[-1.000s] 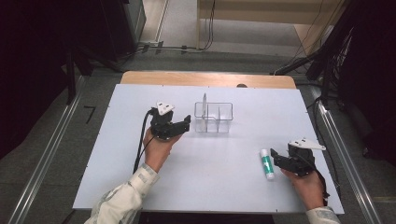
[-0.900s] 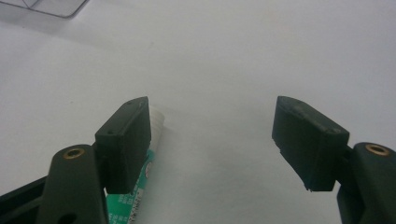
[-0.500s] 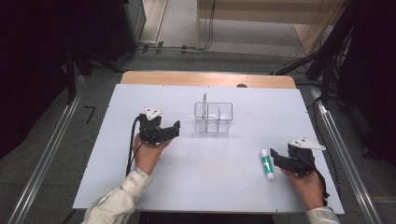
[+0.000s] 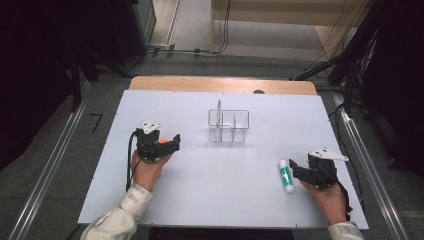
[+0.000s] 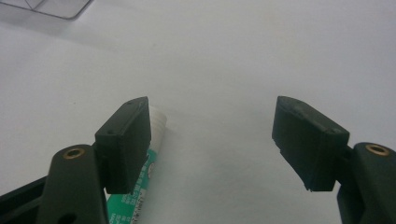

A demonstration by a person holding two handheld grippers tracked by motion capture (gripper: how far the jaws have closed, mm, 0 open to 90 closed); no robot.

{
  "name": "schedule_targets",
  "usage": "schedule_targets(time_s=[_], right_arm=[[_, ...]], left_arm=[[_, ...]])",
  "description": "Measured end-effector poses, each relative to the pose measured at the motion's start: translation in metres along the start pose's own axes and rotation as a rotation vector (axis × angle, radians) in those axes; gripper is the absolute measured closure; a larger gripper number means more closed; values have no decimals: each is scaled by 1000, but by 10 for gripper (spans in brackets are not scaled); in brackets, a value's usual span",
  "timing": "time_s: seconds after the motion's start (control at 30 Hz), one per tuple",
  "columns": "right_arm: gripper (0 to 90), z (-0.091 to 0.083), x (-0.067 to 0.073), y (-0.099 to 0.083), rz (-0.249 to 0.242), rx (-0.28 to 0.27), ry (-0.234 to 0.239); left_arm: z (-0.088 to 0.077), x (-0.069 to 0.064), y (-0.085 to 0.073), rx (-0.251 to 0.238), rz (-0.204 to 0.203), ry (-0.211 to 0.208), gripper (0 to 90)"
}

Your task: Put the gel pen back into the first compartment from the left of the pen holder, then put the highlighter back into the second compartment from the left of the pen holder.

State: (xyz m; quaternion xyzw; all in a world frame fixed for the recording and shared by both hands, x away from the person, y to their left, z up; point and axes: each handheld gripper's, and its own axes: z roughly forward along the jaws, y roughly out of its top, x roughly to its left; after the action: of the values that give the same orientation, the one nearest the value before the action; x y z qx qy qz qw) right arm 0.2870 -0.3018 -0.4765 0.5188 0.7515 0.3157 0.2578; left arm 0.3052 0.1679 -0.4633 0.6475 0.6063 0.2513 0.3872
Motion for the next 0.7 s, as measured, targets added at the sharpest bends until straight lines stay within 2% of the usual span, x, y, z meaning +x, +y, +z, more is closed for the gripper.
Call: schedule_targets(time_s=[0.7], right_arm=[[269, 0, 0, 0, 1, 3, -2]], left_arm=[[-2, 12, -10, 20, -20, 37, 173]])
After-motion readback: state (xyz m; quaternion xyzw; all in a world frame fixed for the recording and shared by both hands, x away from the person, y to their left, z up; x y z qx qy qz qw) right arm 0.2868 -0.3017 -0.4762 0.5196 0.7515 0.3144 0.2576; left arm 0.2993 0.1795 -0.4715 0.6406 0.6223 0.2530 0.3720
